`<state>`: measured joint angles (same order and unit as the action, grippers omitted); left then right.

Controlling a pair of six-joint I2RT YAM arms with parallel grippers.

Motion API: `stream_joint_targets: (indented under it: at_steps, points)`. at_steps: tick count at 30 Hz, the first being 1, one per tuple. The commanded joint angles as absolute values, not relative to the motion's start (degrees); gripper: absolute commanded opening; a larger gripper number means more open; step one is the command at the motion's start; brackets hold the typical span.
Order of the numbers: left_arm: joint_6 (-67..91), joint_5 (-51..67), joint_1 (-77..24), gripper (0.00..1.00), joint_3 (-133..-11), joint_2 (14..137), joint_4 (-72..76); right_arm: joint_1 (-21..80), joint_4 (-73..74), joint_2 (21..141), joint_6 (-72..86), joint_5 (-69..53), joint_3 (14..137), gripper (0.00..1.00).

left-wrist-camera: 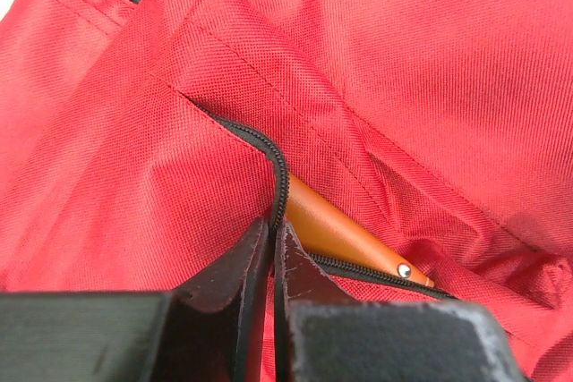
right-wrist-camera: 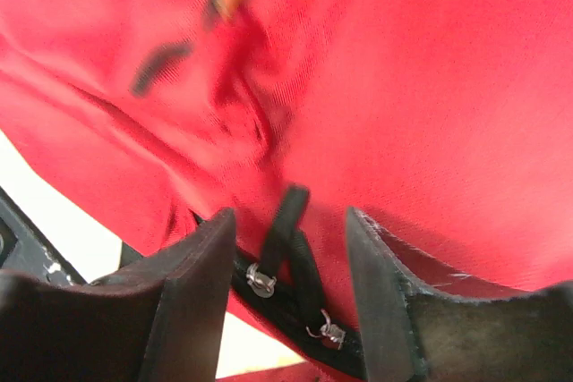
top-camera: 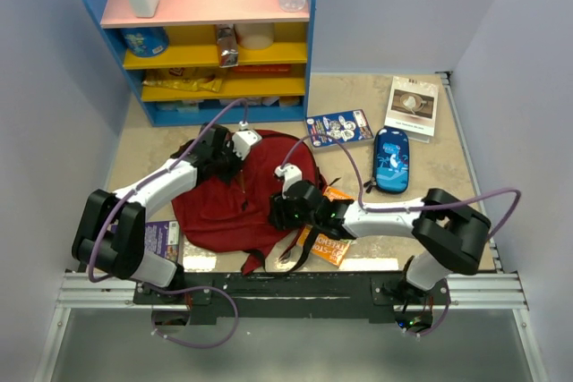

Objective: Pack the student bag
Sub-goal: Zip the student bag at the center of the board.

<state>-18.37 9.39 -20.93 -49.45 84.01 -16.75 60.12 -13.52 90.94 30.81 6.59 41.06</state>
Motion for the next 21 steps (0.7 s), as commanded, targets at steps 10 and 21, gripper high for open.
stream_joint_targets:
  at_steps: [10,21]
  points:
    - [-13.45,10.37,-20.83,0.08,-55.55,79.63,-16.0,60.12,-23.06,85.51,-22.49,-4.65,47.7,0.55]
    - [-13.18,11.07,-20.92,0.08,-53.97,80.07,-15.12,60.12,-21.44,95.27,-31.37,-13.88,54.14,0.42]
